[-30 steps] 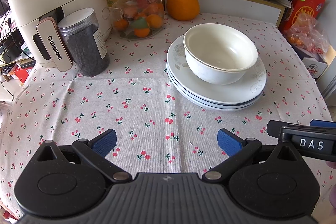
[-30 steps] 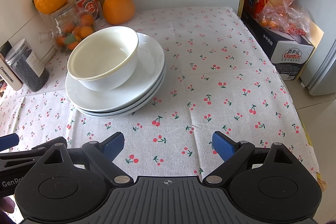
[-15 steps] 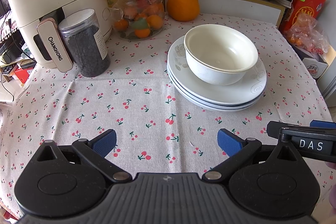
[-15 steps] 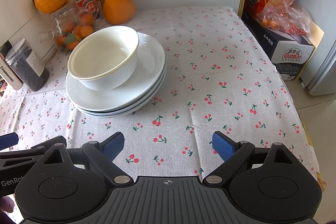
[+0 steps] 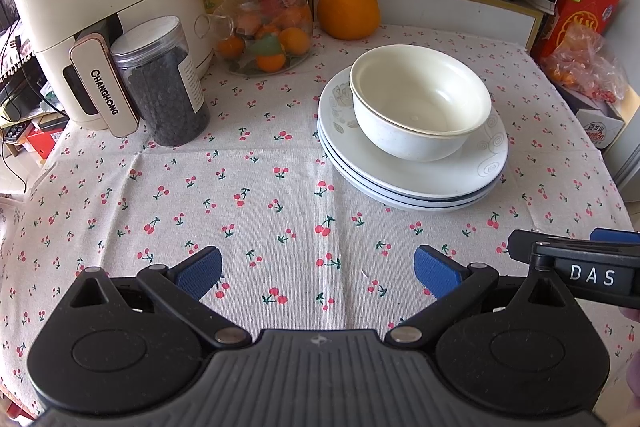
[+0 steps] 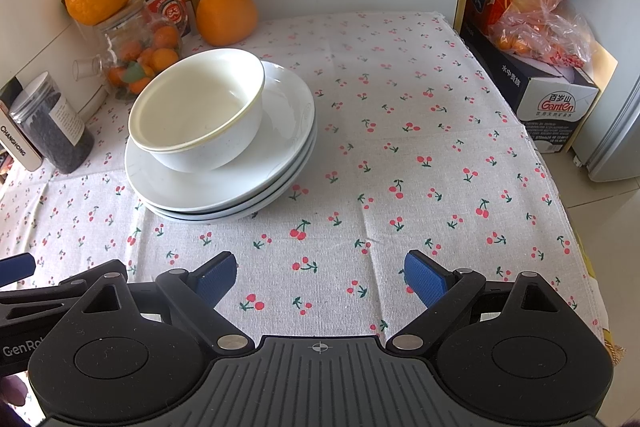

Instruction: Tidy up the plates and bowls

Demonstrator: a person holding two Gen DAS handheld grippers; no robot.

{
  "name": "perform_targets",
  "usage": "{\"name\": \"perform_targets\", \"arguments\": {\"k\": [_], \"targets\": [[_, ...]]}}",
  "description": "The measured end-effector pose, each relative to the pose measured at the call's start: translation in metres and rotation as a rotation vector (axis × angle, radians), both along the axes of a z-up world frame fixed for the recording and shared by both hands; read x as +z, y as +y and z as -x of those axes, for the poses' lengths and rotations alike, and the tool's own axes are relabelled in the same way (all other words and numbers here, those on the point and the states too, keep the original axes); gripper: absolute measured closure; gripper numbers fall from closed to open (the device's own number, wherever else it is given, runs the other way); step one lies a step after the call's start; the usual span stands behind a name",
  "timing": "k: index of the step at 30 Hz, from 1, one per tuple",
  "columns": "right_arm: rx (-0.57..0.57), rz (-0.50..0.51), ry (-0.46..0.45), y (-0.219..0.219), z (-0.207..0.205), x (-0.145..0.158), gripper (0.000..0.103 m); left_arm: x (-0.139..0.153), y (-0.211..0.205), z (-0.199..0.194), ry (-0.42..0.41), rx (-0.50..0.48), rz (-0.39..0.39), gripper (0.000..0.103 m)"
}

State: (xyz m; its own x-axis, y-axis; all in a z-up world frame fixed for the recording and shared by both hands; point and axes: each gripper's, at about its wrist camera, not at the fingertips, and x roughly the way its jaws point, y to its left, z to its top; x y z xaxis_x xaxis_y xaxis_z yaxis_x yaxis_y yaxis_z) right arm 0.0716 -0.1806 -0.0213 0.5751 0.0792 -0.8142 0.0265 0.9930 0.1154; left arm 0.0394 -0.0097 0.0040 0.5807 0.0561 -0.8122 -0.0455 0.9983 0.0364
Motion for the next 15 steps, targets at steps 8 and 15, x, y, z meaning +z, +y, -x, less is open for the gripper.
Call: {"name": "perform_targets", "arguments": {"k": [8, 15], "targets": [[0.000, 0.000, 0.001, 0.0001, -0.0001, 0.0000, 0.010, -0.0001, 0.0001, -0.0003, 0.001, 0.000, -0.001, 0.000], [0.000, 0.001, 0.001, 0.0003, -0.0003, 0.0000, 0.010, -0.0016, 0.0028, -0.0001, -0.001, 0.004, -0.005, 0.000]]}}
